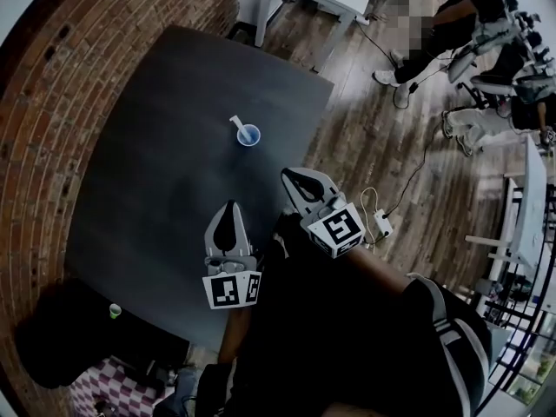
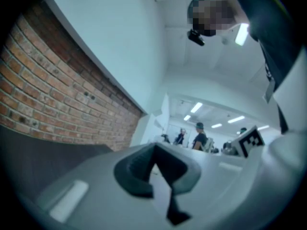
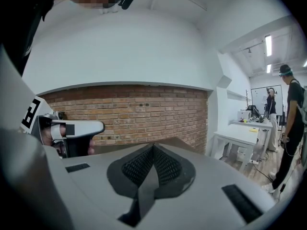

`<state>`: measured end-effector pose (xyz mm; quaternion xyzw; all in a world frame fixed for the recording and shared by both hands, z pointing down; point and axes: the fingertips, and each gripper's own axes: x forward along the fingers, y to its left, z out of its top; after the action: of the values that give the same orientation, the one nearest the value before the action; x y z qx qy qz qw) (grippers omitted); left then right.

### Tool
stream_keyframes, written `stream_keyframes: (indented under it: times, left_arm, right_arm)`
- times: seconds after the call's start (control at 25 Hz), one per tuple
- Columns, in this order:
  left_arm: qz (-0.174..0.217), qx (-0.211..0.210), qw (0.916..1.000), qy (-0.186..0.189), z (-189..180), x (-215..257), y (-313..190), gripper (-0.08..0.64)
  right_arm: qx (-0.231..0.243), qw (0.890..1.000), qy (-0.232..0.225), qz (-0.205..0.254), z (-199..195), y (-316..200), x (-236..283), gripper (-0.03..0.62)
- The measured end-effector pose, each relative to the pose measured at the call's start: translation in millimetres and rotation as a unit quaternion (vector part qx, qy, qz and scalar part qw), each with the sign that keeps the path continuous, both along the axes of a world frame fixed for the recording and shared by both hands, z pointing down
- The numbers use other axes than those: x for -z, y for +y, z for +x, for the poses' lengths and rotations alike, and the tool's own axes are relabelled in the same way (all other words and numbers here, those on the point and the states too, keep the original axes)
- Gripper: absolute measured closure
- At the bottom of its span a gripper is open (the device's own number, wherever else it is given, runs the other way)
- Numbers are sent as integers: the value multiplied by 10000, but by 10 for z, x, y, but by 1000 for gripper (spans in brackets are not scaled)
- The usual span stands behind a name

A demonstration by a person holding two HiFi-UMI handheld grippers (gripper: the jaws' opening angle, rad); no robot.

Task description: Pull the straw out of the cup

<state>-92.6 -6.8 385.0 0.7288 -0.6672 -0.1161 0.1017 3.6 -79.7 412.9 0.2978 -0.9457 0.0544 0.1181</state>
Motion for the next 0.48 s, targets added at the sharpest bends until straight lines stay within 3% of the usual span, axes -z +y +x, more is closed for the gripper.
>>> stream_keyframes:
  times: [0.48]
  left_arm:
    - [-248, 412, 9988, -5, -238, -188, -469, 555]
  right_arm:
    - [302, 9989, 157, -329, -364, -551, -357, 586]
